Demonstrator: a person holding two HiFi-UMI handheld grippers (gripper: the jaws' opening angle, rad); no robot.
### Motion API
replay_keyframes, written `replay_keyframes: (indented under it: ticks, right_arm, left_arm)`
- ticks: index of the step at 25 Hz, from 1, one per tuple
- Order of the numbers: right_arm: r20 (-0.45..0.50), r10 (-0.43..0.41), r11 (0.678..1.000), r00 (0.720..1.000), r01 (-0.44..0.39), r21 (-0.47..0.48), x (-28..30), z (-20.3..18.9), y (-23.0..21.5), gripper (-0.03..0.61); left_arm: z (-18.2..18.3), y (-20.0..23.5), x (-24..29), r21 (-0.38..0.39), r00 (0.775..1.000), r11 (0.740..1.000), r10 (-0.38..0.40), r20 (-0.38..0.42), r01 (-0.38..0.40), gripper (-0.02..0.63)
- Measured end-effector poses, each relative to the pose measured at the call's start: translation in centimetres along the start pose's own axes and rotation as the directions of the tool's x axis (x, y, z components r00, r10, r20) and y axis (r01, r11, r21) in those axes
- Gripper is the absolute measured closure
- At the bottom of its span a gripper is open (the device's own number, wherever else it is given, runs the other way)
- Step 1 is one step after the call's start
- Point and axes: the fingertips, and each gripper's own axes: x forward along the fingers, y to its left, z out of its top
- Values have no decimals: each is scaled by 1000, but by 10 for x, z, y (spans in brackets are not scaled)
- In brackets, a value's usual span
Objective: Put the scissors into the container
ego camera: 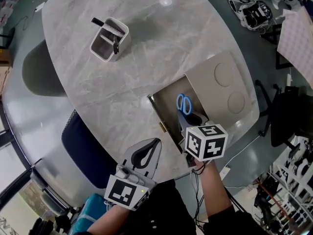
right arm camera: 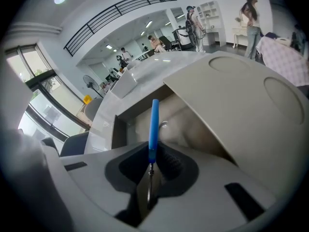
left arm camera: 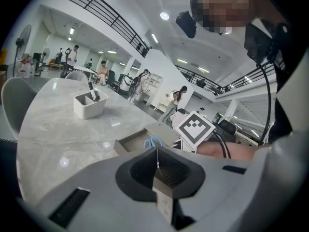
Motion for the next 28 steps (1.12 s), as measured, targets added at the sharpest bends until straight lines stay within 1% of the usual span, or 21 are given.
replay_keyframes:
  ticks: [7, 11, 17, 23, 26, 28]
  right_arm:
    - [-2, -56, 997, 998, 56, -57, -1, 1, 0, 539]
    - [-15, -80, 990, 997, 78, -115, -5, 0, 0, 485]
    - [-40, -108, 982, 993, 100, -161, -16, -4, -8, 483]
    - [-48, -132, 977, 990, 122, -175, -33, -9, -19, 508]
    - [-50, -118, 976, 992, 106, -189, -35, -8, -18, 511]
    - [-45, -75, 985, 996, 67, -159, -31, -7, -13, 523]
  left_arm:
    - [1, 1, -1, -5, 1000, 1000, 2, 5, -2, 597]
    - [1, 1, -2, -7, 1000, 1000, 0, 4, 0, 597]
    - [1, -3, -1, -7, 1000, 1000, -14, 2, 14, 597]
    - [1, -8, 1, -4, 1000, 1000, -26, 1, 26, 597]
    - [0, -10, 2, -4, 1000, 1000, -29, -2, 29, 597]
    - [-1, -11, 1, -5, 1000, 1000, -29, -4, 29, 597]
